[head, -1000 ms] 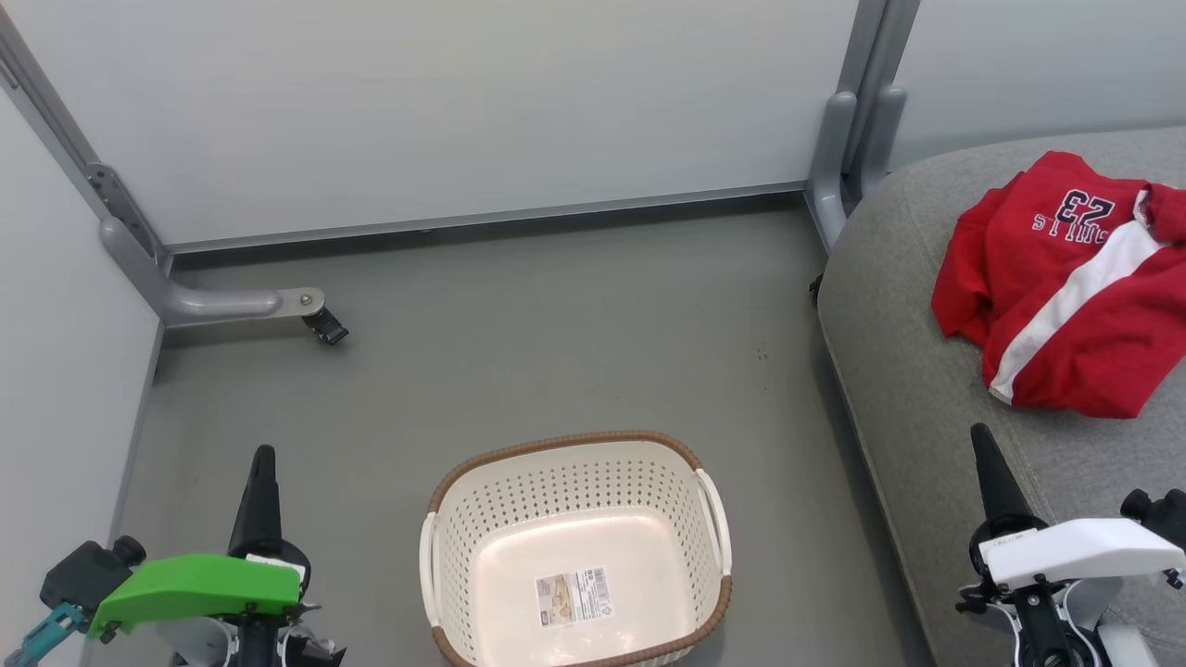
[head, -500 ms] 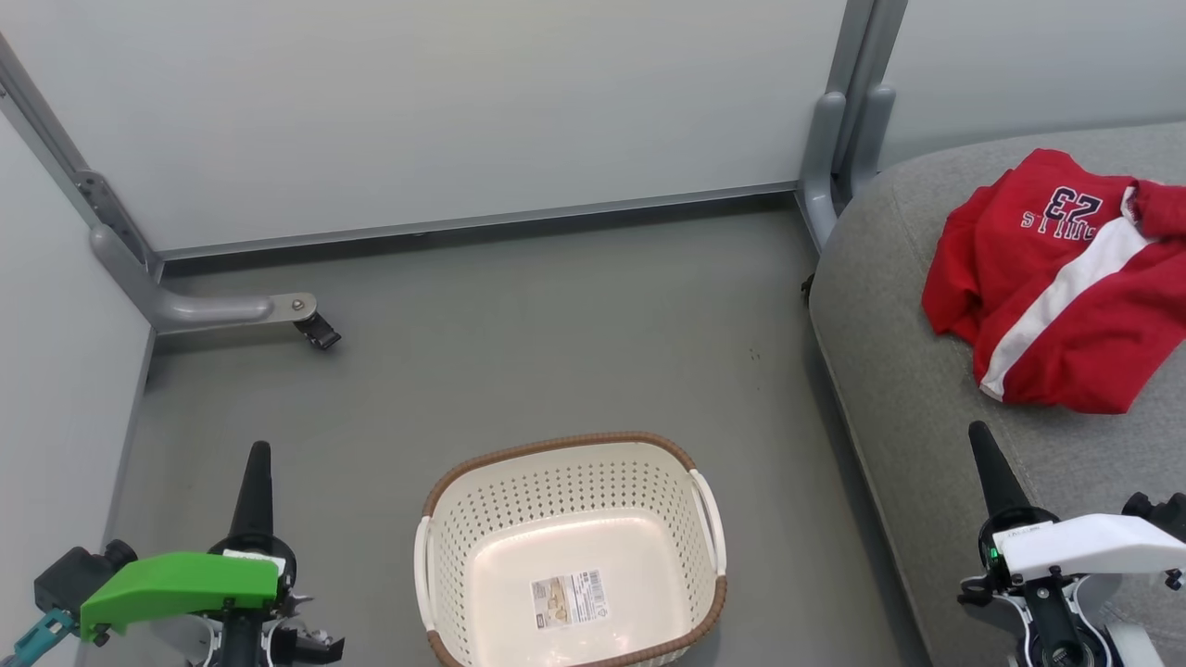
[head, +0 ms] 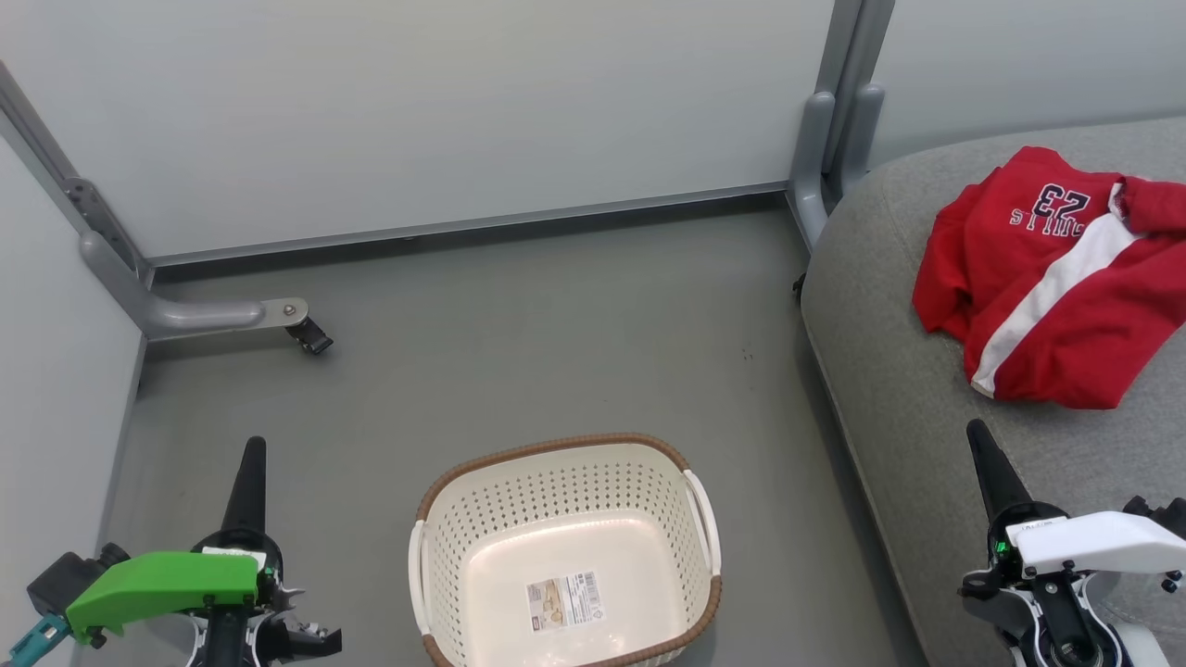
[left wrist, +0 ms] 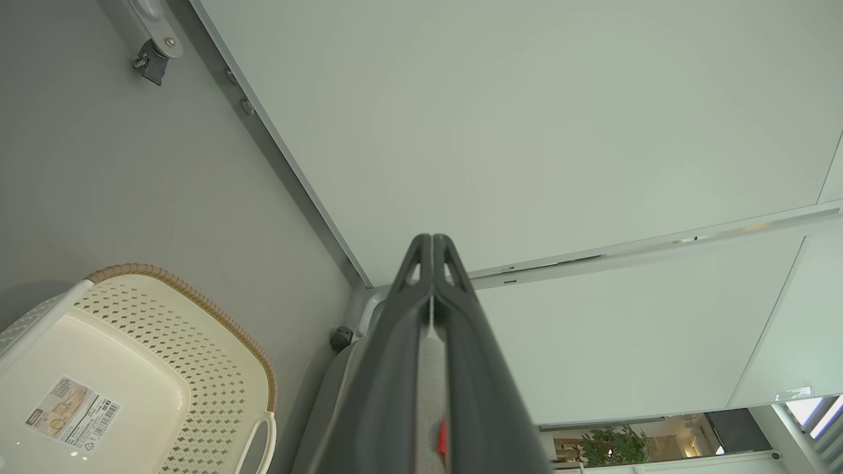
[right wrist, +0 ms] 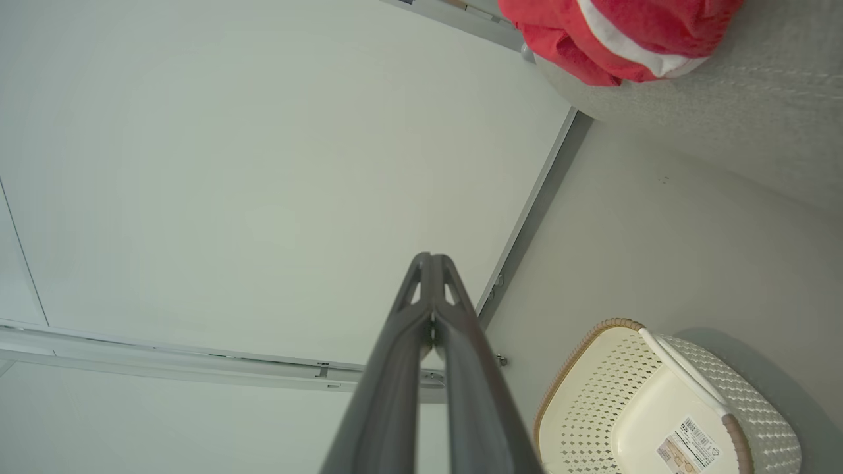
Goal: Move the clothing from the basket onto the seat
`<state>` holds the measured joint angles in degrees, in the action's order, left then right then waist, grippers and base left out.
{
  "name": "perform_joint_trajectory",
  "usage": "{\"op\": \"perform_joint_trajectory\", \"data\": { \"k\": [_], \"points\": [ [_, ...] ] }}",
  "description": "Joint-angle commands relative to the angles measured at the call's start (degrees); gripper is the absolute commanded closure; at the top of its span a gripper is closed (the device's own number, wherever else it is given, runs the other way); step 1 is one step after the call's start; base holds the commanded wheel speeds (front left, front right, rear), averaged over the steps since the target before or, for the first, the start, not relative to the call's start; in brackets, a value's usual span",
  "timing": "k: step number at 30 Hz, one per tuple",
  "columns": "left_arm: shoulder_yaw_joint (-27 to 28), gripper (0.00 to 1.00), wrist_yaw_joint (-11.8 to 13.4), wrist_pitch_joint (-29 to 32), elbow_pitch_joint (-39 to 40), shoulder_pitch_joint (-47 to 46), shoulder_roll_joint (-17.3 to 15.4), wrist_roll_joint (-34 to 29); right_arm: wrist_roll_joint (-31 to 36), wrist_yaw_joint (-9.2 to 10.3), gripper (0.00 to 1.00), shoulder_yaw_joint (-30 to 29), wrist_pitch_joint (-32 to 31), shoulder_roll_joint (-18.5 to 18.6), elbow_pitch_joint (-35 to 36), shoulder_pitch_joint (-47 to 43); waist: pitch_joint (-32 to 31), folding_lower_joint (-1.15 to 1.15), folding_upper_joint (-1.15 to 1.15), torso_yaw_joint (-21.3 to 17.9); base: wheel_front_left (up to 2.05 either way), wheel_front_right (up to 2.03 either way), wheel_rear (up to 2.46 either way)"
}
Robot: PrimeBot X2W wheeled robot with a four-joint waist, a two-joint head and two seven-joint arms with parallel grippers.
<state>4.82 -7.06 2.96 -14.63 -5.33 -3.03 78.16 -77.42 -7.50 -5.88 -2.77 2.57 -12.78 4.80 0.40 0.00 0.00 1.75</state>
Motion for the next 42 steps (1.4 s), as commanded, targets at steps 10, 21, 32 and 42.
{"op": "perform_joint_trajectory", "data": {
  "k": [10, 21, 32, 42],
  "points": [
    [0.8, 1.00, -0.4, 1.4, 0.5, -1.3, 0.0, 5.3, -5.6, 0.01, 1.00, -0.4, -1.6, 0.4, -0.4, 1.2, -0.1, 0.00, 0.00, -0.5, 0.00, 0.00, 0.00],
    [1.4, 1.00, -0.6, 2.6, 0.5, -1.3, 0.1, 9.9, -10.4, 0.01, 1.00, -0.6, -2.8, 0.4, -1.0, 1.6, -0.2, 0.00, 0.00, -1.1, 0.00, 0.00, 0.00],
    [1.9, 1.00, -0.6, 3.6, 0.5, -1.3, 0.2, 14.0, -14.7, 0.02, 1.00, -0.8, -3.9, 0.5, -1.4, 1.8, -0.3, 0.00, 0.00, -1.7, 0.00, 0.00, 0.00],
    [1.9, 1.00, -0.6, 3.8, 0.5, -1.3, 0.2, 14.3, -15.1, 0.02, 1.00, -0.8, -4.0, 0.5, -1.4, 1.7, -0.3, 0.00, 0.00, -1.7, 0.00, 0.00, 0.00]
  ]
}}
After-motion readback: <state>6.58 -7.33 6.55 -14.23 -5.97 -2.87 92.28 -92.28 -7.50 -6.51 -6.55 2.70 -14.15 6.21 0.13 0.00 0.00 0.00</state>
